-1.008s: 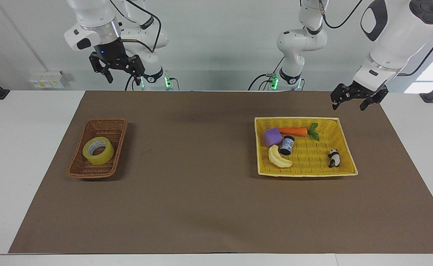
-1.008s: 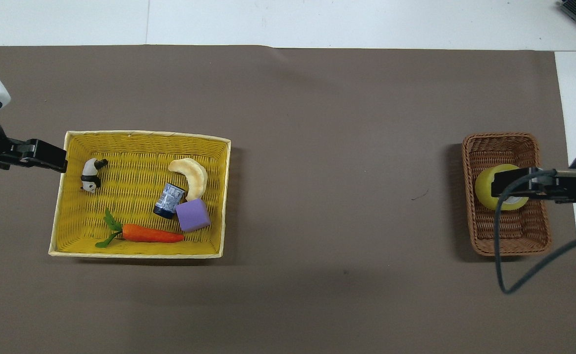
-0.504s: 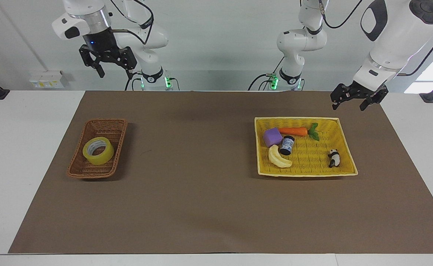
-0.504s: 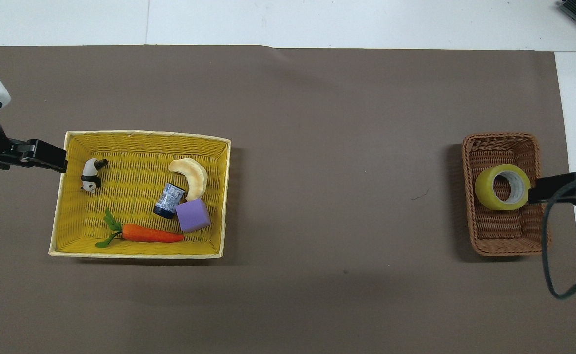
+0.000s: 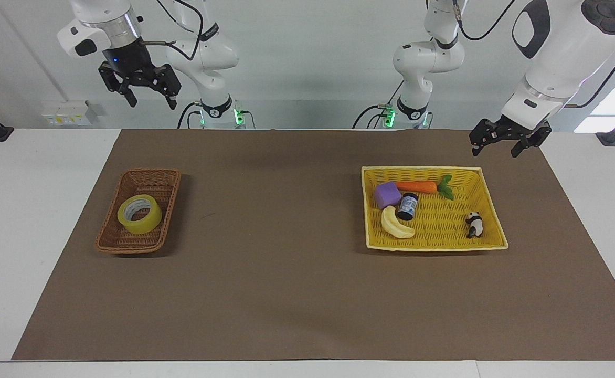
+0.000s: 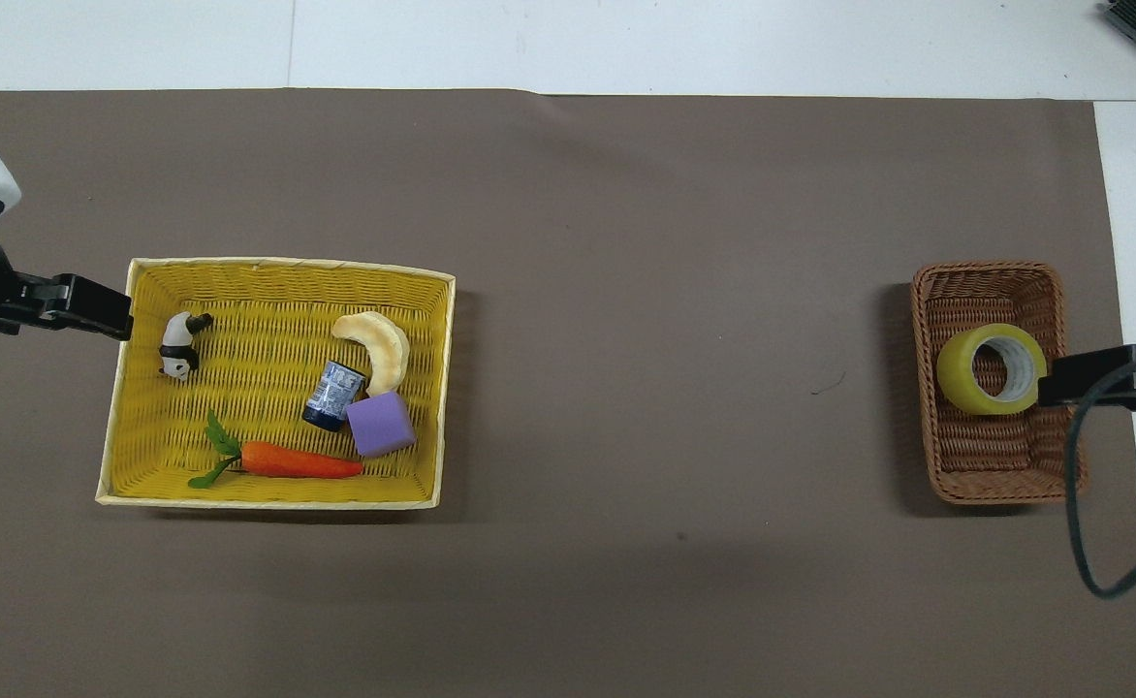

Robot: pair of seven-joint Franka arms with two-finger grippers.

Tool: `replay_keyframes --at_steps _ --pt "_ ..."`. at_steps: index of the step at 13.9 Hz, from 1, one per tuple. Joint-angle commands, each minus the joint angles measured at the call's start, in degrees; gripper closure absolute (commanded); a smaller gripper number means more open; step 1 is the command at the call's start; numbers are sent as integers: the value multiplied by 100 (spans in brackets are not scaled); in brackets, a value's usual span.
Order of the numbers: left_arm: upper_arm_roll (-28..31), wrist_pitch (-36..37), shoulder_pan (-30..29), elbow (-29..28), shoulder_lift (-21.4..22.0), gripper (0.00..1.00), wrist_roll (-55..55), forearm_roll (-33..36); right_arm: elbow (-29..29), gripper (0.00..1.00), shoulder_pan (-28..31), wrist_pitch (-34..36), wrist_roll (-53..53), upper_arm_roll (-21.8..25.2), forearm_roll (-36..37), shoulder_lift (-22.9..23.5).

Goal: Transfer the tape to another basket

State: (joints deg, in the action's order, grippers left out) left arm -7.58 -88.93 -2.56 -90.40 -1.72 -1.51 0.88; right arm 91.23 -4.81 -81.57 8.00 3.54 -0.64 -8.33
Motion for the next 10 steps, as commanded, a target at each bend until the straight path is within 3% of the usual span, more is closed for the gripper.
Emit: replay_keyframes --at_steps 1,7,10 --pt "-33 148 -52 154 -65 0 -51 62 9 0 103 -139 -473 -20 55 -38" --pt "-33 148 -52 154 -65 0 -51 62 9 0 191 -183 -554 -20 108 41" --pt "-42 148 -52 154 -65 0 -51 62 -26 0 314 -210 -1281 -20 257 112"
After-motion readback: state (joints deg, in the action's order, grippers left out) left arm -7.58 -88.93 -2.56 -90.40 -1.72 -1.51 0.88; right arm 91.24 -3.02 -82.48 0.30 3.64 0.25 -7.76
